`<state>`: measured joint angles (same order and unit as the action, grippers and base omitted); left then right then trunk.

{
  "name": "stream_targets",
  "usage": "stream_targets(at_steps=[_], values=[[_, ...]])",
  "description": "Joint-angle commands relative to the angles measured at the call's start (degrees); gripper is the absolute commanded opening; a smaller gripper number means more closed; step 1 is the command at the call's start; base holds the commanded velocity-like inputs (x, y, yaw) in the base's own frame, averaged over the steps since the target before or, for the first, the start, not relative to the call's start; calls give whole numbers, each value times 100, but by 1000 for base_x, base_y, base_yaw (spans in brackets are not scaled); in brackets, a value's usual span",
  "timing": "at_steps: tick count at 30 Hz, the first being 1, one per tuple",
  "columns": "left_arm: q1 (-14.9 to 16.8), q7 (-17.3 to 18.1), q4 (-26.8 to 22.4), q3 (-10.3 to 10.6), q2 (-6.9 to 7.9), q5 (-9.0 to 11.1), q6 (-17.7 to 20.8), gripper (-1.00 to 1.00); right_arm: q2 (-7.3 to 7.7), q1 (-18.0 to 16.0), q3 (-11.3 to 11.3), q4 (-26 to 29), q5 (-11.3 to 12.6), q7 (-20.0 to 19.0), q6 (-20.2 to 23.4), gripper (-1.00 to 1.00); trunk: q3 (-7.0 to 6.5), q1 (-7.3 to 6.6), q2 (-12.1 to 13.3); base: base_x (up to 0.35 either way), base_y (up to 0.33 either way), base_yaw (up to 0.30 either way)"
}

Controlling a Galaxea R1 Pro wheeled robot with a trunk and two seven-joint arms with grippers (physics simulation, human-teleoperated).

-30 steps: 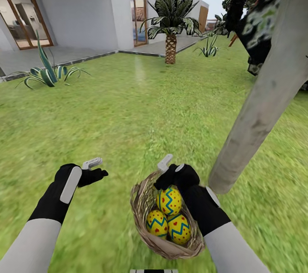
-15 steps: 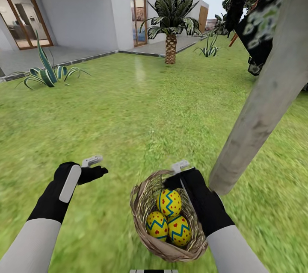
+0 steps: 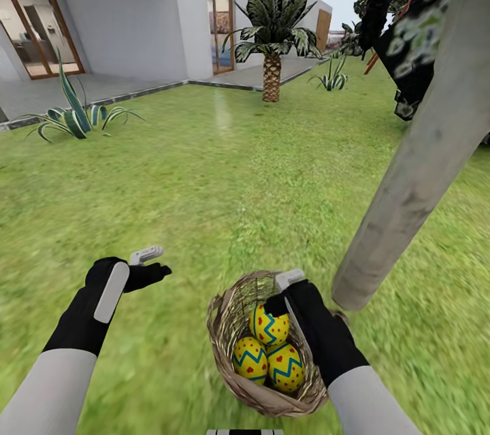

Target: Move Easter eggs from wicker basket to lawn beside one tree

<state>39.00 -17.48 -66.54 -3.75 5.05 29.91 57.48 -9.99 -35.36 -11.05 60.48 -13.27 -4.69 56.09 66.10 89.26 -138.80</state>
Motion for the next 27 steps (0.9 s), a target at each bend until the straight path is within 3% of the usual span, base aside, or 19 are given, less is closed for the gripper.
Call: stream_targets(at_steps=[1,9,16,20,25,27], values=[[1,-51,-8,-2,3,60,17,100,-1,2,-2,2,45,-27,24,100,5,-1,-2,0,150,0],[1,-53,-17,-3,3,67,26,100,-1,6,-2,-8,526,405,-11,100,5,-1,-2,-39,219,0],[2,-50,-8,-11,4,58,20,100,-1,10,3,-30,610,454,-28,100,5,-1,-2,-7,25,0],[2,-47,19,-15,4,58,14,100,-1,12,0,-192,710,862,-296,100,5,-1,-2,0,30,0],[3,-45,33,-21,3,58,17,100,-1,12,-2,-572,1741,1821,-736,100,5,-1,-2,0,205,0],[3,-45,30,-16,3,63,14,100,-1,12,-2,-687,1990,2147,-965,100,5,-1,-2,0,68,0]])
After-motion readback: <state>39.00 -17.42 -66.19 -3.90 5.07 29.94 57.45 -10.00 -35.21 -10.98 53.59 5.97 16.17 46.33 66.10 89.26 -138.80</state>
